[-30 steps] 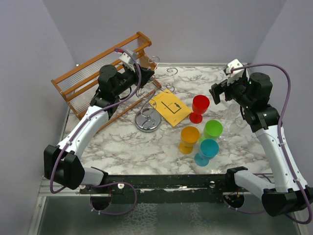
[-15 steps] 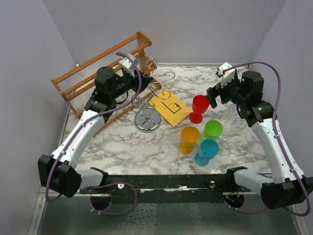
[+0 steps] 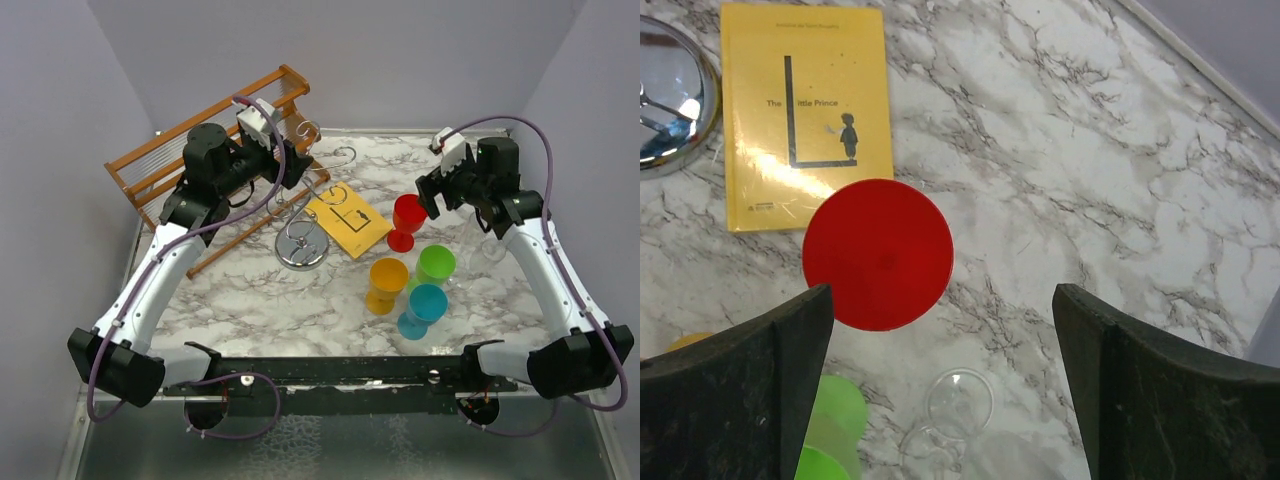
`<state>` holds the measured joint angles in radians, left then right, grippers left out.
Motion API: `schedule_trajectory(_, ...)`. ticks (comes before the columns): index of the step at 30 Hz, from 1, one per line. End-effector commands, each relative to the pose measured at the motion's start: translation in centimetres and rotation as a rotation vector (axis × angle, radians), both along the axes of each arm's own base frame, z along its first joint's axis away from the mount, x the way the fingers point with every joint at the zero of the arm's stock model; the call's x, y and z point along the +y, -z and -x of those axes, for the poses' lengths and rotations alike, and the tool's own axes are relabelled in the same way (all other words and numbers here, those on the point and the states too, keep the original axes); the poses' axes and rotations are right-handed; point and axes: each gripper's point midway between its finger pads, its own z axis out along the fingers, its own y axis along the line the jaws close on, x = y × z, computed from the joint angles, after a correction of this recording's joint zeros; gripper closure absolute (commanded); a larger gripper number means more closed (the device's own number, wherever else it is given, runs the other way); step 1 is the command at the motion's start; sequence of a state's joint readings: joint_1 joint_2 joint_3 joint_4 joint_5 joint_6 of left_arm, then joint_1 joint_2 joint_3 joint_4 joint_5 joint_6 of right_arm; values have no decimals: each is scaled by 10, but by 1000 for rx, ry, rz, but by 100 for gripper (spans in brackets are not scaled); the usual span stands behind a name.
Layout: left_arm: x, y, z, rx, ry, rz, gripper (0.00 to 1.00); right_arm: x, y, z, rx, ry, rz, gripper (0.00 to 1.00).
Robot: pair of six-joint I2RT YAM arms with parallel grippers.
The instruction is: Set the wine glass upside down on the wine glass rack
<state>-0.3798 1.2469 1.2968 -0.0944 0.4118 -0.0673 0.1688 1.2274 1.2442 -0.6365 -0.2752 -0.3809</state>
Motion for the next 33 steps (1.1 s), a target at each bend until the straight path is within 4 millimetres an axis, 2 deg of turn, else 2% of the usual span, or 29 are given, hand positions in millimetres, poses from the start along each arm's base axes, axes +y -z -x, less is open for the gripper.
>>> schedule_trajectory(1, 18, -46, 10, -96, -64, -34, 12, -8, 12, -11, 64, 37, 51, 17)
schedule_trajectory(4, 29, -59, 10, -113, -120, -58, 6, -9, 26, -15, 115, 49, 63, 27)
schedule_trajectory(12, 40, -74, 16, -142, -153, -90, 4, -7, 53, -26, 223, 55, 72, 50)
schedule_trajectory(16, 40, -75, 14, -138, -157, -87, 4, -4, 62, -30, 259, 51, 67, 59)
schedule_trajectory(28, 45, -69, 2, -118, -203, -119, 4, 8, 84, -35, 322, 16, 56, 72)
schedule_trajectory(31, 46, -66, -1, -110, -216, -133, 4, 11, 86, -38, 330, 6, 49, 78)
schedule_trajectory(33, 47, -65, -3, -105, -224, -142, 4, 13, 85, -41, 328, 2, 45, 86)
